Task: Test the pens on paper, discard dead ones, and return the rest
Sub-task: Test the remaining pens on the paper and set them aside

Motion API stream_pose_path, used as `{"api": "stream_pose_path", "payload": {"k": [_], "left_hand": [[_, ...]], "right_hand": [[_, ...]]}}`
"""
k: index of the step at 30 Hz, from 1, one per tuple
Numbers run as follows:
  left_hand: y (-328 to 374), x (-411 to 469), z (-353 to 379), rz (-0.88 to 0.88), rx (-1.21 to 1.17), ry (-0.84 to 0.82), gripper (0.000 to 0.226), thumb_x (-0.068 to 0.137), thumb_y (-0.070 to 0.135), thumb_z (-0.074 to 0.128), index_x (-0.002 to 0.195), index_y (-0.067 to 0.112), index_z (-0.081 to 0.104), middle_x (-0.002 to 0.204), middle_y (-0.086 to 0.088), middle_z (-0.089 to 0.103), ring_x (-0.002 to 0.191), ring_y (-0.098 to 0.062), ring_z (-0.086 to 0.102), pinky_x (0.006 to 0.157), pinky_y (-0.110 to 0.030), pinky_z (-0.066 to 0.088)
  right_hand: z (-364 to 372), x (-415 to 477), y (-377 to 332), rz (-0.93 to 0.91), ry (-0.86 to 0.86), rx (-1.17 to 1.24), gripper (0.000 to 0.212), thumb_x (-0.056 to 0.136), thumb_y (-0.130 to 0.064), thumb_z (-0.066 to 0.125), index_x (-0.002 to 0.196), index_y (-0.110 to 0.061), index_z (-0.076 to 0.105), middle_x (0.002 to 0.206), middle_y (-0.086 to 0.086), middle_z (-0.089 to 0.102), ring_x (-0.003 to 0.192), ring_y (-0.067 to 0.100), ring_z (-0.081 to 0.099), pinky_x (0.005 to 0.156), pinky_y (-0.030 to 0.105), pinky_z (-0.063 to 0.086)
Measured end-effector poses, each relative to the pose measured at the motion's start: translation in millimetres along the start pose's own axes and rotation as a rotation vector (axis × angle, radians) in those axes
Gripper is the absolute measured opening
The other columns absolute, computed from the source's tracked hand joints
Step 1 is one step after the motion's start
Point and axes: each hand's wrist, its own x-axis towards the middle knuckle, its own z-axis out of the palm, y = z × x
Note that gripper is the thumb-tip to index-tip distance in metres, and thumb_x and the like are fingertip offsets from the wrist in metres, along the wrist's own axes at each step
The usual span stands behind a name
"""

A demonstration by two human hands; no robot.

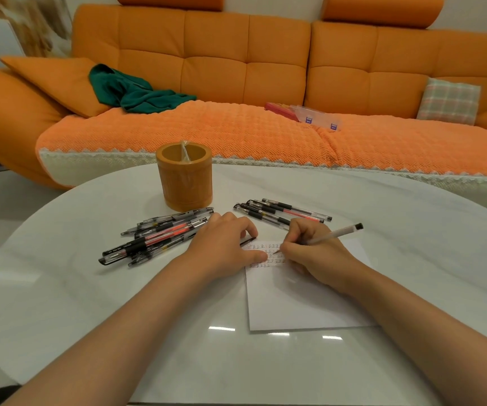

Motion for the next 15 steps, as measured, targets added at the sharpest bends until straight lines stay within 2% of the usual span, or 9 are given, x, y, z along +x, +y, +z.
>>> {"api": "stream_pose_path", "payload": {"k": [4,7,10,12,15], "left_hand": [[-1,0,0,0.018,-0.003,-0.001,0.047,0.081,0.064,0.068,0.12,0.042,0.057,0.115,0.013,0.053,0.113,-0.011,0.04,0.091,-0.033,0.046],[-5,-1,-1,0.049,-0.06,0.012,0.039,0.086,0.062,0.063,0.118,0.04,0.06,0.11,0.014,0.054,0.111,-0.008,0.041,0.092,-0.033,0.046],[-11,0,-7,0.06,-0.17,0.01,0.029,0.091,0.051,0.064,0.115,0.035,0.063,0.103,0.017,0.056,0.101,-0.005,0.048,0.086,-0.028,0.046],[-15,0,-11,0.065,-0.132,0.005,0.026,0.09,0.044,0.067,0.114,0.034,0.065,0.104,0.017,0.056,0.097,-0.005,0.052,0.081,-0.023,0.044],[-16,1,-13,0.076,-0.051,0.015,0.019,0.09,0.039,0.069,0.109,0.033,0.069,0.107,0.012,0.058,0.097,-0.006,0.053,0.08,-0.021,0.043]], "right_hand": [[-5,3,-1,0.031,0.036,0.238,0.018,0.09,0.003,0.061,0.08,-0.011,0.056,0.06,0.013,0.055,0.046,0.022,0.045,0.04,0.024,0.031],[-12,5,-2,0.025,0.022,0.218,0.01,0.091,-0.001,0.066,0.091,-0.011,0.067,0.07,0.021,0.06,0.056,0.03,0.052,0.046,0.031,0.042],[-17,7,-5,-0.006,0.023,0.161,0.022,0.096,-0.001,0.059,0.104,-0.016,0.073,0.088,0.019,0.068,0.065,0.032,0.058,0.047,0.034,0.047],[-20,7,-9,-0.044,0.006,0.121,0.031,0.1,0.002,0.05,0.113,-0.016,0.072,0.092,0.016,0.07,0.064,0.029,0.06,0.045,0.031,0.048],[-20,7,-12,-0.043,-0.051,0.139,0.037,0.104,0.001,0.04,0.13,-0.013,0.063,0.107,0.017,0.07,0.071,0.029,0.064,0.05,0.033,0.051]]}}
